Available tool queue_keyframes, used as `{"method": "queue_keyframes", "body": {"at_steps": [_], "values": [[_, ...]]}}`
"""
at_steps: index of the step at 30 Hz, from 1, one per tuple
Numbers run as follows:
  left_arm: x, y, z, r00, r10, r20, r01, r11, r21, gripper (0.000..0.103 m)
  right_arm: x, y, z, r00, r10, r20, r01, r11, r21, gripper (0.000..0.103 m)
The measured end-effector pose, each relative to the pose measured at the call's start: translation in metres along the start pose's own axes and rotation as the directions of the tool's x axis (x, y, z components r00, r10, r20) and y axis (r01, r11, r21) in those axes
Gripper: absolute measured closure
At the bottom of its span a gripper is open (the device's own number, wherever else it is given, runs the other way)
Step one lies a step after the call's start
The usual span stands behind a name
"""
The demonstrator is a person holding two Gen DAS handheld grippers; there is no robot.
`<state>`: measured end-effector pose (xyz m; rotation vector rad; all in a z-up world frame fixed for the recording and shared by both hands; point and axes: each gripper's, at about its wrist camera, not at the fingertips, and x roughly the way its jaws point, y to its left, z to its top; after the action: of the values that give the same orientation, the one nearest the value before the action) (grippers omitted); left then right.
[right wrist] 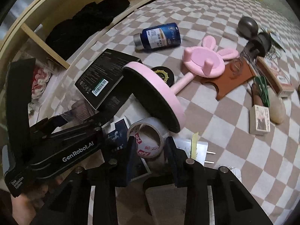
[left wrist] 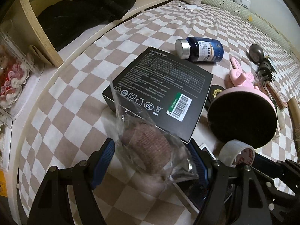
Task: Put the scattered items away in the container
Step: 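Reach the left tool to the clear bag while the right tool reaches the white tape roll, then grasp the clear bag with the left gripper while the right gripper grasps the tape roll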
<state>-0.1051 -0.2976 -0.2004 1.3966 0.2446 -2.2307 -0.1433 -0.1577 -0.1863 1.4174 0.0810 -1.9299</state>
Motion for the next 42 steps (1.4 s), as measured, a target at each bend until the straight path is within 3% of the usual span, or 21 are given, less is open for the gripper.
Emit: {"method": "queue_keyframes", "body": {"at_steps": [6, 8, 10, 25, 42], "values": [[-0.001, -0.004, 0.001, 1.000, -0.010, 0.003, 0.010, 1.000, -0.003, 0.026, 0.010, -0.003, 0.006, 0.999, -0.044, -0.005, 0.044, 0.999, 0.011, 0.079], [0.000, -0.005, 0.001, 1.000, -0.010, 0.003, 0.010, 1.000, 0.004, 0.026, 0.012, -0.005, 0.008, 0.999, -0.054, -0.004, 0.054, 0.998, 0.009, 0.093], [0.001, -0.005, 0.001, 1.000, -0.009, 0.003, 0.009, 1.000, 0.010, 0.026, 0.012, -0.009, 0.008, 0.999, -0.054, -0.010, 0.054, 0.999, 0.009, 0.097], [-0.001, 0.028, -0.004, 1.000, 0.007, -0.017, -0.007, 0.999, -0.040, 0.054, 0.003, -0.010, -0.001, 1.000, -0.025, 0.010, 0.025, 0.999, 0.043, 0.098], [-0.004, 0.033, -0.010, 0.999, -0.012, -0.037, 0.011, 1.000, -0.023, 0.069, 0.007, -0.011, -0.003, 1.000, -0.028, 0.000, 0.028, 0.999, 0.047, 0.097]]}}
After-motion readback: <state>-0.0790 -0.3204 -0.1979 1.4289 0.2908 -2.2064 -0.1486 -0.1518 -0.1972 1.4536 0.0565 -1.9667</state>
